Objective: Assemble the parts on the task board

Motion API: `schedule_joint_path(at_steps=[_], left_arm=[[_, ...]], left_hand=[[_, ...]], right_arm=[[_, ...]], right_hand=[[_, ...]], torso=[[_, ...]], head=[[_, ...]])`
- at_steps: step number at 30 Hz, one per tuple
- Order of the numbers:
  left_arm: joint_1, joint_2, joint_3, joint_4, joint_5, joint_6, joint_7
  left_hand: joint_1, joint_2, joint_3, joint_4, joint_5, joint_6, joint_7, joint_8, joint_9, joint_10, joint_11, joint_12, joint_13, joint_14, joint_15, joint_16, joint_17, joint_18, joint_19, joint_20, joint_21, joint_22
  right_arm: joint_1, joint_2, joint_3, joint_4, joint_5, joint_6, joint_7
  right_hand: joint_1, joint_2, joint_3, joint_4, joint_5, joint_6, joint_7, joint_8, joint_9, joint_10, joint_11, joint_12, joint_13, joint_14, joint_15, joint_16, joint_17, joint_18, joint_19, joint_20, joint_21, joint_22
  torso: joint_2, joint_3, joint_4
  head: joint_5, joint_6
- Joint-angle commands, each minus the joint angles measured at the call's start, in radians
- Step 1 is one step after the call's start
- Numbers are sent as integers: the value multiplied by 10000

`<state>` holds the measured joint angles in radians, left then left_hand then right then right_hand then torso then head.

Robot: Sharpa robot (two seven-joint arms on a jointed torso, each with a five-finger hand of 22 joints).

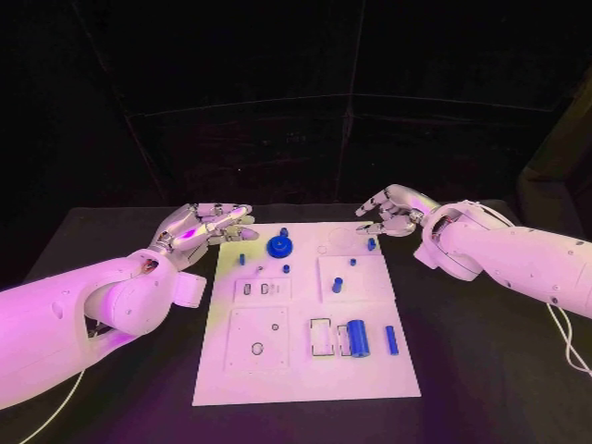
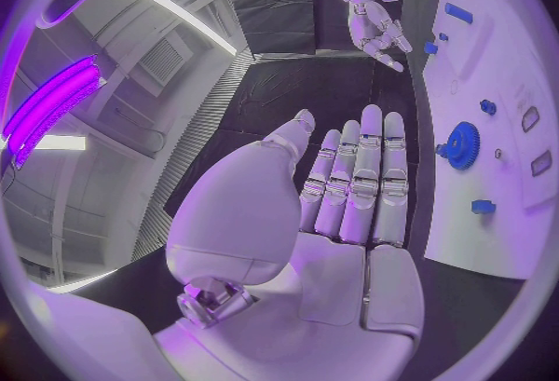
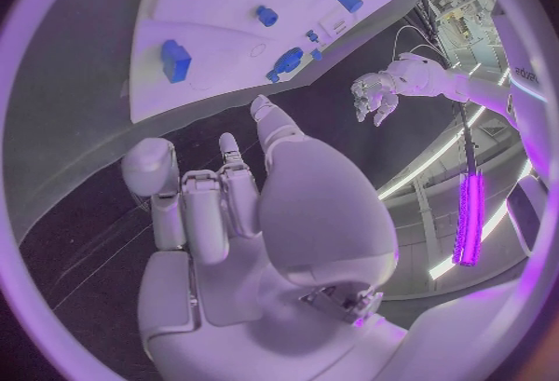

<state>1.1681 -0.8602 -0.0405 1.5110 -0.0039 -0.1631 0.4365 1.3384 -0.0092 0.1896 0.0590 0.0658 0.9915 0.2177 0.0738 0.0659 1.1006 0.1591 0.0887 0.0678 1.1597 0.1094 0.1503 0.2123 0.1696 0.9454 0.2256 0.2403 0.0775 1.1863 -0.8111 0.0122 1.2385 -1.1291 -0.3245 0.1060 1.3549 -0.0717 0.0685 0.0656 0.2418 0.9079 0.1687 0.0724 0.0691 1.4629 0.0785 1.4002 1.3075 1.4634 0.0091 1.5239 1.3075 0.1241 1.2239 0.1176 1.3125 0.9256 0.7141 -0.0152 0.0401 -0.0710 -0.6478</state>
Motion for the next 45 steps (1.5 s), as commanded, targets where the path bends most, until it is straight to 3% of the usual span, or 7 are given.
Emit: schedule_joint_path(at_steps=[1,7,10,19,30,37,45], left_arm=[[12,28,7,-13,-52,101,83],[10,65,7,-67,-52,142,88],[9,100,7,-103,-52,181,91],[5,128,6,-177,-53,182,99],[-5,163,4,-230,-53,182,99],[-10,169,3,-242,-53,169,92],[-11,167,3,-238,-53,166,87]], left_hand=[[30,42,16,-66,-45,1,-31,-37,0,4,-25,-49,-3,11,3,-25,12,139,-8,-4,-54,-16],[27,43,20,-70,-45,5,-34,-36,0,10,-26,-49,-2,7,5,-33,13,138,-19,-1,-64,-21],[25,44,22,-71,-45,7,-35,-35,0,13,-27,-49,-2,5,5,-37,13,138,-25,-1,-69,-24],[25,44,22,-71,-45,7,-35,-35,0,13,-27,-49,-2,5,5,-37,13,138,-25,-1,-69,-24],[18,46,25,-73,-46,9,-35,-35,0,18,-27,-50,-2,4,6,-44,15,139,-31,1,-76,-28],[18,46,25,-73,-46,9,-35,-35,0,18,-27,-50,-2,4,6,-44,15,139,-31,1,-76,-28],[18,46,25,-73,-46,9,-35,-35,0,18,-27,-50,-2,4,6,-44,15,139,-31,1,-76,-28]], right_arm=[[-10,-89,1,-90,1010,504,776],[-157,-178,-1,-335,1109,620,852],[-291,-183,0,-466,1203,759,873],[-597,-125,1,-747,1262,880,931],[-681,10,3,-1136,1214,915,968],[-691,94,3,-1273,1183,968,977],[-700,155,3,-1358,1091,1074,964]], right_hand=[[96,20,8,-94,58,54,-6,25,-14,-84,6,-39,965,775,-50,-23,1265,-8,-46,-51,-34,-13],[188,33,17,-186,65,47,-5,14,-18,-84,6,-40,965,775,-51,-26,1262,-8,-46,-54,-36,-17],[198,28,14,-200,65,49,-5,14,-18,-83,5,-39,967,774,-51,-28,1257,-6,-53,-55,-41,-31],[230,-36,-33,-283,59,27,-2,-3,-23,-102,7,-67,943,772,-51,-32,1250,-1,-70,-56,-57,-65],[267,-59,-100,-412,33,-193,30,-84,-46,-125,33,-98,920,776,-33,-30,1270,0,-82,-46,-69,-89],[383,101,-34,-563,-46,-43,17,20,-5,-107,23,-74,943,781,-34,-25,1290,1,-78,-41,-68,-90],[532,396,219,-861,-475,553,-81,271,47,-29,-65,31,1044,793,-104,-11,1342,-9,-30,-96,-30,-23]], torso=[[11,11,-17],[7,7,-15],[11,-7,21],[7,-17,4],[-3,-33,25],[-5,-40,13],[-11,-39,29]], head=[[-65,6],[-104,0],[-126,0],[-125,-52],[-137,-95],[-121,-106],[-128,-116]])
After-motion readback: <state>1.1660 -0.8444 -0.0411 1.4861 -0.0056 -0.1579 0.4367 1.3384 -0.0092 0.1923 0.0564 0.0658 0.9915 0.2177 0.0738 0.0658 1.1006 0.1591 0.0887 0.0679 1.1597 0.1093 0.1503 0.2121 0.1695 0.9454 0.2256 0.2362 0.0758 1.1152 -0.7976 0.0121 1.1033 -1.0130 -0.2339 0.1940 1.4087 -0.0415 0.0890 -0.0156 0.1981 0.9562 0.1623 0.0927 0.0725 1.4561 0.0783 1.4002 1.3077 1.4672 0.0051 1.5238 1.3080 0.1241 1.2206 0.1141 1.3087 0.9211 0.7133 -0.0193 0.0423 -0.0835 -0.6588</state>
